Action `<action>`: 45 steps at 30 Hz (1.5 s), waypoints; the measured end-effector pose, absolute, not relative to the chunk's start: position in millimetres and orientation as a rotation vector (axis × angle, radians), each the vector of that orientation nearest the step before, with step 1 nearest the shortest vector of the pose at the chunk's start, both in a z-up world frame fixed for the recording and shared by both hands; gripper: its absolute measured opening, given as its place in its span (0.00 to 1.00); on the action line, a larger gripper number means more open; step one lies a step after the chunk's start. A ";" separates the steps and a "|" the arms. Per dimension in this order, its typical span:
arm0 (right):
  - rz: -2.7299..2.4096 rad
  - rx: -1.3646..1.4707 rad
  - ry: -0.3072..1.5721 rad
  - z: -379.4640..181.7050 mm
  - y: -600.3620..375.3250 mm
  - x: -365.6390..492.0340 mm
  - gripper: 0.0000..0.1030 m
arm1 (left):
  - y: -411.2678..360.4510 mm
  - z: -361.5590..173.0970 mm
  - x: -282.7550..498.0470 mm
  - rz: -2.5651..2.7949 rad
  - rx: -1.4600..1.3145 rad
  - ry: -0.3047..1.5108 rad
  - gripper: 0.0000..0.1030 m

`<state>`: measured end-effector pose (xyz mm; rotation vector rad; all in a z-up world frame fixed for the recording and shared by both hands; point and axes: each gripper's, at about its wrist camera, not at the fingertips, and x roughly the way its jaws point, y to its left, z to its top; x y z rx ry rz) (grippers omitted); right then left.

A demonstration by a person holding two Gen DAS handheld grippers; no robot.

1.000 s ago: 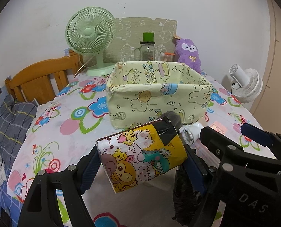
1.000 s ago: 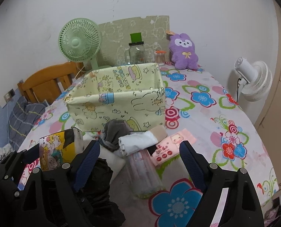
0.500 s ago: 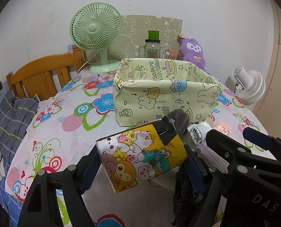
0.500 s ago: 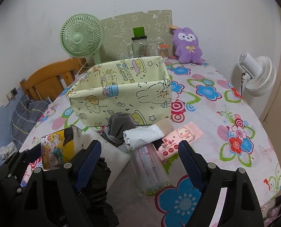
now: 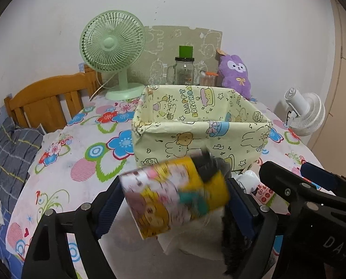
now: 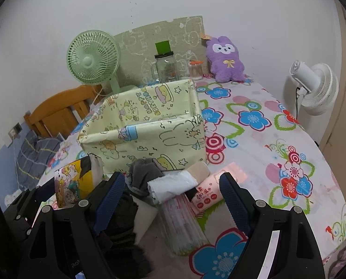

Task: Organize soft objects
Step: 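Lift the cartoon pouch with the left gripper while the right gripper reaches the black bag, then grasp the black plastic bag with the right gripper while the left gripper holds the pouch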

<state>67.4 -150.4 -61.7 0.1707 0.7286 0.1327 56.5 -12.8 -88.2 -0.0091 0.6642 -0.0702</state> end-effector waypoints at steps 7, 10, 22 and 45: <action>0.160 0.148 0.757 -68.7 -141.1 62.8 0.83 | -6.6 -96.9 48.7 -0.061 -0.008 0.691 0.84; 0.169 0.135 0.769 -72.0 -138.2 57.4 0.83 | -6.0 -100.8 43.4 -0.058 0.004 0.700 0.84; 0.213 0.093 0.825 -86.9 -122.8 45.0 0.70 | -6.9 -113.6 24.9 -0.054 0.042 0.728 0.87; 0.254 0.156 0.859 -90.2 -132.8 55.8 0.28 | -27.2 -112.3 35.6 -0.078 0.065 0.725 0.89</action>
